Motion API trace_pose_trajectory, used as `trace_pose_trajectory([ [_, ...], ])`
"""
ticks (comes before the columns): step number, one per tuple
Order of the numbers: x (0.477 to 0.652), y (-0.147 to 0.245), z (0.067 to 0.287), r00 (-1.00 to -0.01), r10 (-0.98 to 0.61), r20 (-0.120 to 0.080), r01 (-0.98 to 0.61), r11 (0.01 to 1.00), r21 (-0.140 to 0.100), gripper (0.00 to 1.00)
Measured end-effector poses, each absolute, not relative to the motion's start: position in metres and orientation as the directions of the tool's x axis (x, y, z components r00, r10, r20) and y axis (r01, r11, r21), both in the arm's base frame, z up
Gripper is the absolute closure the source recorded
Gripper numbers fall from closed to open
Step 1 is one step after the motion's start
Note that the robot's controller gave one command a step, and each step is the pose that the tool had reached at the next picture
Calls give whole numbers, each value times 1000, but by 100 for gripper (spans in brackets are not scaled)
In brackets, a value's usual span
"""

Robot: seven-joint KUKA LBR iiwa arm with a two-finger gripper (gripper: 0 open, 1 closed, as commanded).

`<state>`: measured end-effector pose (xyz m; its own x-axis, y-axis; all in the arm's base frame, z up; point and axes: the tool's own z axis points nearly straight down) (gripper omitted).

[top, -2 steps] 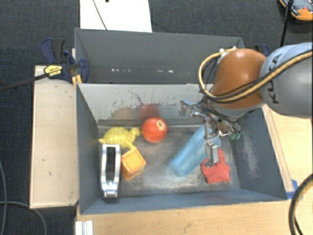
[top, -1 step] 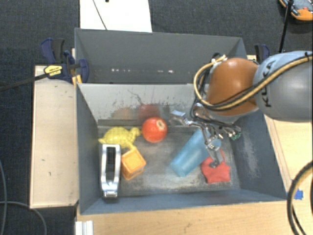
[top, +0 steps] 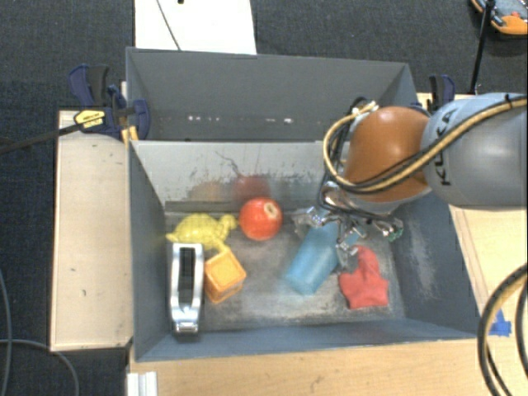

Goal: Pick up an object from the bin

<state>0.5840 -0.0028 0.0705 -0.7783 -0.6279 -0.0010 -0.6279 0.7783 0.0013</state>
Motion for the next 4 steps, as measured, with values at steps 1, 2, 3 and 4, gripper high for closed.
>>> trace_pose_trajectory([
  [1,584,-3,70,-779,-627,-1,-627,779,1,100],
  [2,584,-3,71,-779,-627,-2,-627,779,1,100],
  [3,584,-3,75,-780,-626,-3,-626,780,0,100],
  [4,584,-3,80,-780,-626,-3,-626,780,0,100],
])
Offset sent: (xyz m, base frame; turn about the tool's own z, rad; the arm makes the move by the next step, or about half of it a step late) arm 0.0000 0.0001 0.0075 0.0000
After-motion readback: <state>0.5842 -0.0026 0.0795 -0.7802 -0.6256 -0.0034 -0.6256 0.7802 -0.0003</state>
